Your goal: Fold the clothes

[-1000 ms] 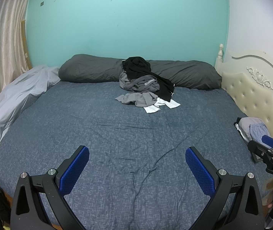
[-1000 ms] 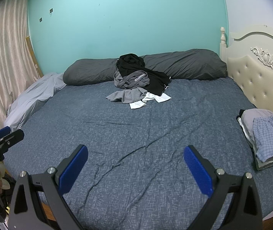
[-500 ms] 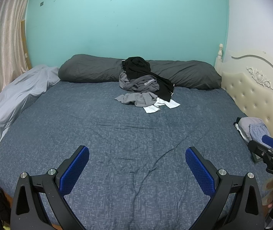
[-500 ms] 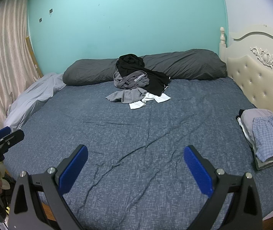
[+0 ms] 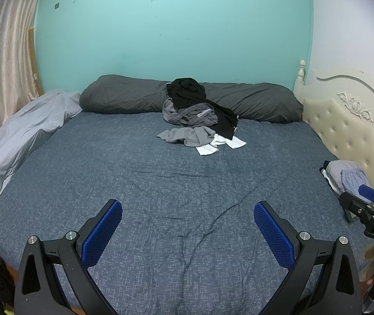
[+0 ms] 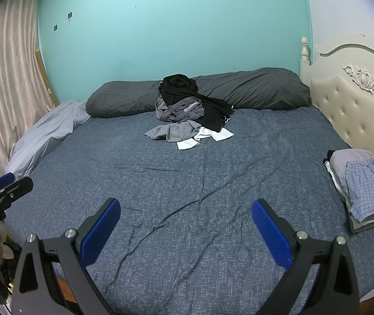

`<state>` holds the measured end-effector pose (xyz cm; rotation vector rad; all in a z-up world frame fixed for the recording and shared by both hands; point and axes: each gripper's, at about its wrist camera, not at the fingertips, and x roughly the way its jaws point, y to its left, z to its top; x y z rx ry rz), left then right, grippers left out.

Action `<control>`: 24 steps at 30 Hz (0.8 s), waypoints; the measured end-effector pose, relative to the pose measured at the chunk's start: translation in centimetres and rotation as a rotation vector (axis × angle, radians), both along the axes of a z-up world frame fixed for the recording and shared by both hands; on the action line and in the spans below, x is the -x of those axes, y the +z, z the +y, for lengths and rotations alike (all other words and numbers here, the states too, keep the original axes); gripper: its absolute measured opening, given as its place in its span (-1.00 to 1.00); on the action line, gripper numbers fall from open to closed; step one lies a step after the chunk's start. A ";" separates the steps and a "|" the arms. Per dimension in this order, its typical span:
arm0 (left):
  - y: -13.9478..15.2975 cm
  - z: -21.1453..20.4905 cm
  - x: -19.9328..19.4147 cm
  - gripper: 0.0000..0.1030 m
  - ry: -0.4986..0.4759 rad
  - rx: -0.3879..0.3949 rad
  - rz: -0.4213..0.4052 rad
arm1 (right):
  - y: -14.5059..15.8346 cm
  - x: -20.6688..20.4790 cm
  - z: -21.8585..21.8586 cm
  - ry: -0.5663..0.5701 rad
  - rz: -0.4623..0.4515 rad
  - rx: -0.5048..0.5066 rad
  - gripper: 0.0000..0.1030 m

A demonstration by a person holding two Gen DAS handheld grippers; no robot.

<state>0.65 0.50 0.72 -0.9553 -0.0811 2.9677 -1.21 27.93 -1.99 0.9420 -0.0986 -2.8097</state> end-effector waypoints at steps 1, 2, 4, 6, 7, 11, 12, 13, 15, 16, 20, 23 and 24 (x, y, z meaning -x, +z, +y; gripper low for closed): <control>0.0 0.0 0.1 0.99 0.000 0.000 0.000 | 0.0 0.0 0.0 0.000 0.000 0.000 0.96; 0.0 0.0 0.0 0.99 0.000 -0.001 0.000 | 0.0 0.0 0.0 0.000 0.000 0.000 0.96; 0.0 0.1 0.0 0.99 0.000 0.000 -0.001 | -0.1 0.0 0.0 0.001 -0.001 0.000 0.96; 0.1 0.1 0.0 0.99 -0.001 0.000 -0.001 | -0.1 0.0 0.0 0.000 -0.002 0.001 0.96; 0.1 0.1 0.0 0.99 -0.001 0.000 0.000 | -0.1 0.0 0.1 0.000 -0.002 0.001 0.96; 0.1 0.0 0.1 0.99 -0.001 0.000 0.001 | 0.0 -0.1 0.1 -0.001 0.000 0.001 0.96; 0.1 0.1 0.1 0.99 -0.001 0.001 0.002 | 0.0 0.0 0.1 -0.001 0.000 0.002 0.96; 0.1 0.1 0.0 0.99 -0.001 0.002 0.002 | 0.0 -0.1 0.1 -0.001 0.001 0.001 0.96; 0.0 0.3 0.1 0.99 -0.001 0.002 0.001 | 0.0 -0.1 0.1 -0.001 0.001 0.001 0.96; 0.0 0.3 0.1 0.99 -0.001 0.002 0.001 | 0.0 -0.1 0.1 -0.001 0.001 0.001 0.96; 0.1 0.3 0.2 0.99 0.001 0.002 0.001 | 0.0 0.0 0.2 -0.001 0.000 0.000 0.96; 0.2 0.3 0.2 0.99 0.002 0.003 0.002 | 0.0 0.0 0.3 -0.002 0.001 0.001 0.96; 0.1 0.3 0.2 0.99 0.002 0.003 0.002 | 0.0 0.1 0.3 -0.002 0.001 0.001 0.96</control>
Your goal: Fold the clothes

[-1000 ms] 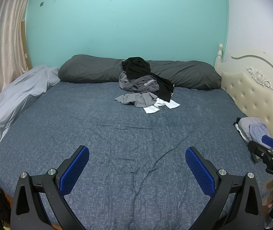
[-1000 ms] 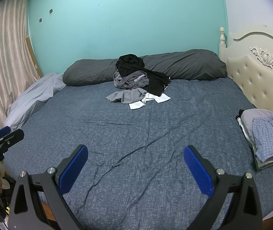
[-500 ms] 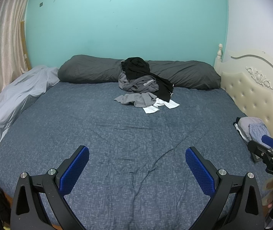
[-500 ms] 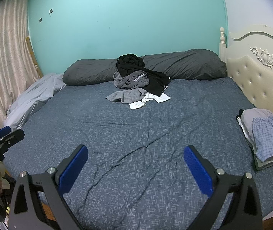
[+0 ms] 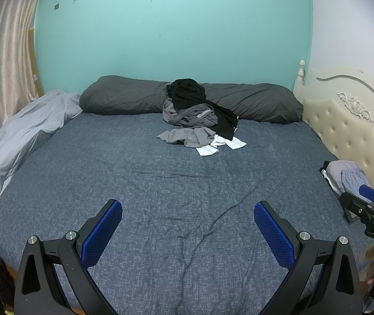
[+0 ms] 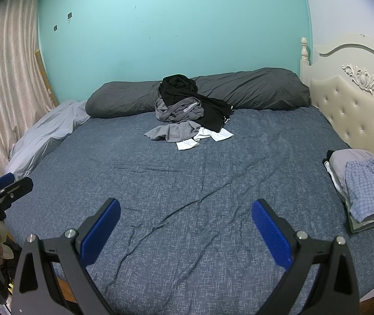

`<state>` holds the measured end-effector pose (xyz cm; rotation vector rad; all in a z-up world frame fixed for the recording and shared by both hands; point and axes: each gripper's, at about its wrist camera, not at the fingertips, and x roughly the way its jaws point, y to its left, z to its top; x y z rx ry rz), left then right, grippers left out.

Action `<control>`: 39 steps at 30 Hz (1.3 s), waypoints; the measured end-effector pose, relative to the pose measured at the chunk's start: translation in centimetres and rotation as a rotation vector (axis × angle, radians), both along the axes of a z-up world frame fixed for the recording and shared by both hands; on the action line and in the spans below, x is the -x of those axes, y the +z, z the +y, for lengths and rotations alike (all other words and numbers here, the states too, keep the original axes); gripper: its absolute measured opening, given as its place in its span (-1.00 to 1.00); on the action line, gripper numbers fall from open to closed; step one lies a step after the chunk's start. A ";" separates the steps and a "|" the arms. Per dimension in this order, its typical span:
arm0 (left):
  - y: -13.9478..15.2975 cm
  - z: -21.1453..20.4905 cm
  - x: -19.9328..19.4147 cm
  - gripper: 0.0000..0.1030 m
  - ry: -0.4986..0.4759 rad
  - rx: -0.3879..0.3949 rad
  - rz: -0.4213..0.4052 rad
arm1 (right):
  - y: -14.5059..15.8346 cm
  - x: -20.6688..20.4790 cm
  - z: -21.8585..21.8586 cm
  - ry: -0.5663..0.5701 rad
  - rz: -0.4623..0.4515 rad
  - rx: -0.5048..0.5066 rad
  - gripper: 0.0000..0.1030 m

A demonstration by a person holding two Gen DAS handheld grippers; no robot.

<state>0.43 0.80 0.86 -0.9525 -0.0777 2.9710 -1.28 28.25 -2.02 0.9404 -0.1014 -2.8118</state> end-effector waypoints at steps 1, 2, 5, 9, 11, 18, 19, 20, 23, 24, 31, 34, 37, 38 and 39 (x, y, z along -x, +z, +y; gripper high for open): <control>0.0 0.0 0.0 0.99 0.000 0.000 0.000 | 0.0 0.0 0.0 0.000 0.000 0.000 0.96; 0.0 0.0 -0.1 0.99 0.000 0.000 0.001 | 0.0 0.0 0.0 0.001 -0.001 0.000 0.96; -0.1 0.0 -0.1 0.99 -0.001 0.000 0.001 | -0.1 0.0 0.0 0.001 0.000 0.001 0.96; 0.0 0.0 0.0 0.99 -0.001 -0.004 -0.001 | 0.0 0.1 0.0 0.001 0.002 -0.001 0.96; 0.0 0.0 0.1 0.99 -0.002 -0.007 -0.002 | -0.1 0.1 0.0 0.001 0.002 0.000 0.96; -0.2 0.1 0.5 0.99 -0.002 -0.005 -0.002 | -0.4 0.3 0.1 -0.001 -0.002 -0.001 0.96; -0.3 0.1 0.7 0.99 -0.003 -0.006 -0.003 | -0.4 0.4 0.2 -0.002 -0.003 -0.001 0.96; -0.3 0.1 0.8 0.99 -0.003 -0.007 -0.004 | -0.4 0.5 0.2 -0.003 -0.005 -0.002 0.96; -0.5 0.2 1.2 0.99 -0.004 -0.008 -0.006 | -0.6 0.9 0.2 -0.006 -0.008 -0.005 0.96; -0.6 0.3 1.4 0.99 -0.005 -0.009 -0.007 | -0.6 1.1 0.2 -0.007 -0.010 -0.005 0.96; -1.3 0.2 3.8 0.99 -0.003 -0.019 -0.017 | -1.5 3.0 0.2 -0.016 -0.024 -0.013 0.96; -1.9 0.1 5.3 0.99 -0.003 -0.026 -0.026 | -2.1 4.4 0.2 -0.020 -0.034 -0.017 0.96; -2.6 0.0 6.9 0.99 -0.003 -0.031 -0.036 | -2.8 6.0 0.1 -0.023 -0.045 -0.022 0.96; -2.8 0.0 7.5 0.99 -0.002 -0.031 -0.040 | -3.0 6.5 0.1 -0.024 -0.049 -0.025 0.96; -3.1 0.1 8.1 0.99 -0.002 -0.032 -0.045 | -3.3 7.1 0.0 -0.024 -0.052 -0.028 0.96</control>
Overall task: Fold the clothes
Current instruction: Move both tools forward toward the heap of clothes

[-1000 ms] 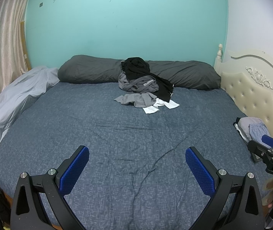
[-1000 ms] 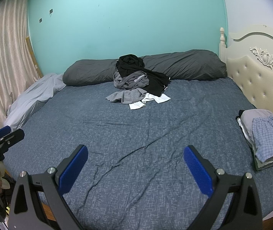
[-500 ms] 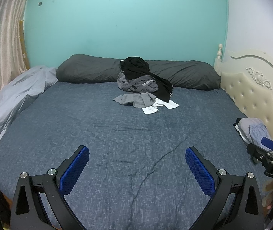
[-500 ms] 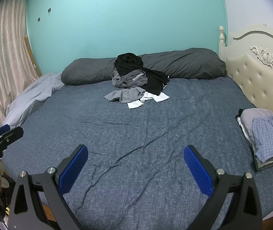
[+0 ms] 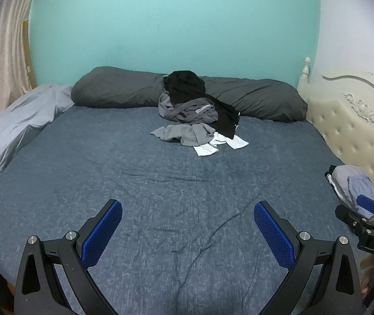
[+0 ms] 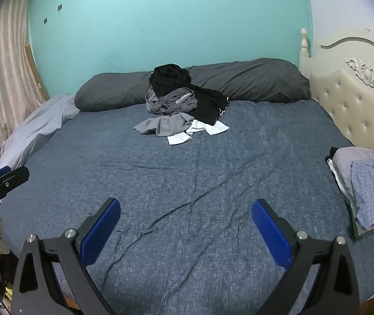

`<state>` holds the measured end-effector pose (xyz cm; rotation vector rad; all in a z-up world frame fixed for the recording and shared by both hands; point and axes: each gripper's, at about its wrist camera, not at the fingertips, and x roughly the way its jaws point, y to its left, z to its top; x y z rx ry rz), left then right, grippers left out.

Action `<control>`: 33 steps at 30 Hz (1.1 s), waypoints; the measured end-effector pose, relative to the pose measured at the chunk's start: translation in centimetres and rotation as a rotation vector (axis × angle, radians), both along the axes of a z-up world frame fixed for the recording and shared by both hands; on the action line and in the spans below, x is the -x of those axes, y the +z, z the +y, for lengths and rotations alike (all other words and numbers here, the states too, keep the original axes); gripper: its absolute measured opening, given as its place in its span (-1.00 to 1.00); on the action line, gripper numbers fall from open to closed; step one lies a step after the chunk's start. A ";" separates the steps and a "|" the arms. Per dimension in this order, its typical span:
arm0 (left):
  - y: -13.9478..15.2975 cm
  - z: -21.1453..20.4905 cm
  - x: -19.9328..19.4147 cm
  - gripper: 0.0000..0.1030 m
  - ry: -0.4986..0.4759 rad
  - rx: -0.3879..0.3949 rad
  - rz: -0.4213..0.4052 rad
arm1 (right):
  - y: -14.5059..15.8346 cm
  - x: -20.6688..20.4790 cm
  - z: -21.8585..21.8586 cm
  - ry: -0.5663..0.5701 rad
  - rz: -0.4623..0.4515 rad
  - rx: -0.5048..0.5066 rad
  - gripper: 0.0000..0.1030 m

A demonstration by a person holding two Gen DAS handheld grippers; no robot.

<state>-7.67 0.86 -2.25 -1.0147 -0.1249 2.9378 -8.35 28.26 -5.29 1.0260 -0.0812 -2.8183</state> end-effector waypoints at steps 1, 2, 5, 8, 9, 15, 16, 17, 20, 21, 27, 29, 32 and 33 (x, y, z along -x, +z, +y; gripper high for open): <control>-0.3 0.0 0.7 0.99 0.001 -0.001 -0.003 | -0.2 0.5 -0.1 -0.001 -0.003 -0.002 0.96; -0.7 -0.1 1.5 0.99 0.001 -0.003 -0.007 | -0.5 1.0 -0.1 -0.001 -0.004 -0.003 0.96; -1.8 -0.3 3.7 0.99 0.005 -0.012 -0.018 | -1.3 3.1 -0.1 -0.003 -0.011 -0.007 0.96; -3.1 -0.7 6.2 0.99 0.017 -0.029 -0.029 | -2.3 5.2 -0.3 -0.001 -0.019 -0.012 0.96; -3.5 -0.8 7.1 0.99 0.022 -0.034 -0.033 | -2.6 6.0 -0.3 -0.001 -0.022 -0.014 0.96; -6.0 -1.5 12.2 0.99 0.045 -0.028 -0.043 | -5.2 12.1 -0.5 0.004 -0.029 -0.014 0.96; -6.3 -1.6 13.1 0.99 0.049 -0.024 -0.044 | -5.6 13.3 -0.6 0.003 -0.032 -0.020 0.96; -6.7 -1.7 14.0 0.99 0.053 -0.020 -0.044 | -6.0 14.2 -0.7 0.004 -0.036 -0.021 0.96; -7.9 -2.0 16.9 0.99 0.060 -0.017 -0.053 | -7.1 17.3 -1.0 0.002 -0.046 -0.032 0.96; -8.3 -2.1 17.8 0.99 0.063 -0.017 -0.056 | -7.5 18.4 -1.2 0.002 -0.048 -0.035 0.96; -10.3 -2.5 23.2 0.99 0.072 -0.012 -0.068 | -9.9 24.4 -2.2 0.007 -0.053 -0.054 0.96; -11.0 -2.7 25.0 0.99 0.073 -0.012 -0.073 | -10.8 26.5 -2.7 0.012 -0.064 -0.058 0.96; -12.6 -3.1 27.7 0.99 0.080 -0.015 -0.091 | -11.8 29.4 -3.3 0.018 -0.069 -0.067 0.96; -13.1 -3.3 28.6 0.99 0.084 -0.014 -0.099 | -12.2 30.5 -3.4 0.020 -0.072 -0.069 0.96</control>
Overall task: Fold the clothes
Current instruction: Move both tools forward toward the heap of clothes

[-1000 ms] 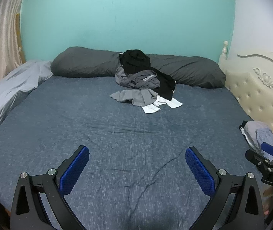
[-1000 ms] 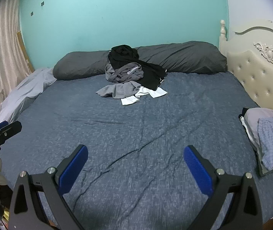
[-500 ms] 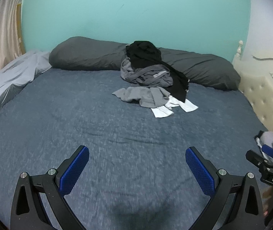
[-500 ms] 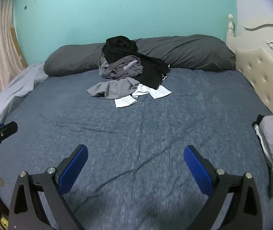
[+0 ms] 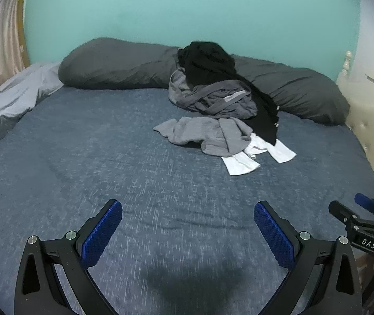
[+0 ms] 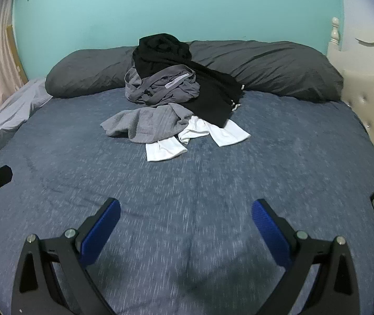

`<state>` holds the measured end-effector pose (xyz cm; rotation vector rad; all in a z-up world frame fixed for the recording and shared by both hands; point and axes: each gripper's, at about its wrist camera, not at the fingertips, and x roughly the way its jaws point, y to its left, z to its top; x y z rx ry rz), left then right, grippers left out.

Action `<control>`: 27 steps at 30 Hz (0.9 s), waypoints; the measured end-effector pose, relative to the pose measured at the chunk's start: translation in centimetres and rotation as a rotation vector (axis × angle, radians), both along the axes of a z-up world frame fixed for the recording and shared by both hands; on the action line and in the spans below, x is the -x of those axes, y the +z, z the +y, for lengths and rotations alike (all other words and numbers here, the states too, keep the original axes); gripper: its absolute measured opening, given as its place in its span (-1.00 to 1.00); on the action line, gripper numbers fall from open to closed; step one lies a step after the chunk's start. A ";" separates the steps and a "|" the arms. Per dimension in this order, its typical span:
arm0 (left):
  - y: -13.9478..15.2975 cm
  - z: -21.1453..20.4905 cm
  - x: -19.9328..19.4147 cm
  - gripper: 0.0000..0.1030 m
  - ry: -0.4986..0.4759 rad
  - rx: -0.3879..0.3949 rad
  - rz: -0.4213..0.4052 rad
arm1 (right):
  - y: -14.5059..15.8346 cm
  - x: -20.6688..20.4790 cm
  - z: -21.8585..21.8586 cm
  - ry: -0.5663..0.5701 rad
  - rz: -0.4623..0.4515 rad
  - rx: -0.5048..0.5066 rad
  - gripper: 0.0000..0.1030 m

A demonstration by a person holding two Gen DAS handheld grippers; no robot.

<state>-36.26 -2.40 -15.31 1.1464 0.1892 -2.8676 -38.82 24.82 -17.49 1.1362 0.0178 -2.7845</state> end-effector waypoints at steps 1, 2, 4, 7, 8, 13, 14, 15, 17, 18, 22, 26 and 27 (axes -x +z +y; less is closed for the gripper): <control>-0.5 -0.2 0.8 0.99 0.003 -0.002 -0.007 | -0.3 0.9 -0.1 -0.001 -0.003 -0.001 0.96; -0.8 -0.4 1.5 0.99 0.006 -0.007 -0.011 | -0.6 1.7 -0.2 -0.002 -0.006 0.001 0.96; -1.6 -0.7 3.0 0.99 0.012 -0.012 -0.025 | -0.9 3.1 -0.3 0.000 -0.008 0.007 0.96; -2.5 -1.0 5.3 0.99 0.015 -0.016 -0.049 | -1.4 5.5 -0.4 -0.002 -0.014 0.012 0.96; -2.7 -1.0 6.1 0.99 0.014 -0.015 -0.056 | -1.5 6.2 -0.4 -0.002 -0.019 0.016 0.96; -2.9 -1.5 9.2 0.99 0.018 -0.020 -0.063 | -1.6 10.2 -1.0 0.006 -0.021 0.001 0.96; -2.9 -1.5 9.9 0.99 0.018 -0.024 -0.066 | -1.6 11.0 -1.2 0.010 -0.020 -0.002 0.96; -3.0 -1.6 10.5 0.99 0.019 -0.028 -0.069 | -1.7 11.8 -1.3 0.014 -0.020 -0.004 0.96; -3.1 -1.8 12.0 0.99 0.021 -0.024 -0.071 | -1.7 13.8 -1.7 0.017 -0.021 -0.006 0.96; -3.2 -1.9 12.8 0.99 0.022 -0.025 -0.075 | -1.8 14.8 -1.8 0.015 -0.023 -0.002 0.96; -3.9 -2.6 15.6 0.99 0.030 -0.036 -0.091 | -2.5 18.8 -2.2 0.008 -0.038 0.010 0.96; -4.8 -3.3 18.3 0.99 0.041 -0.054 -0.106 | -3.4 22.6 -2.5 0.013 -0.047 0.027 0.96; -5.1 -3.4 19.0 0.99 0.045 -0.059 -0.109 | -3.7 23.7 -2.6 0.012 -0.049 0.024 0.96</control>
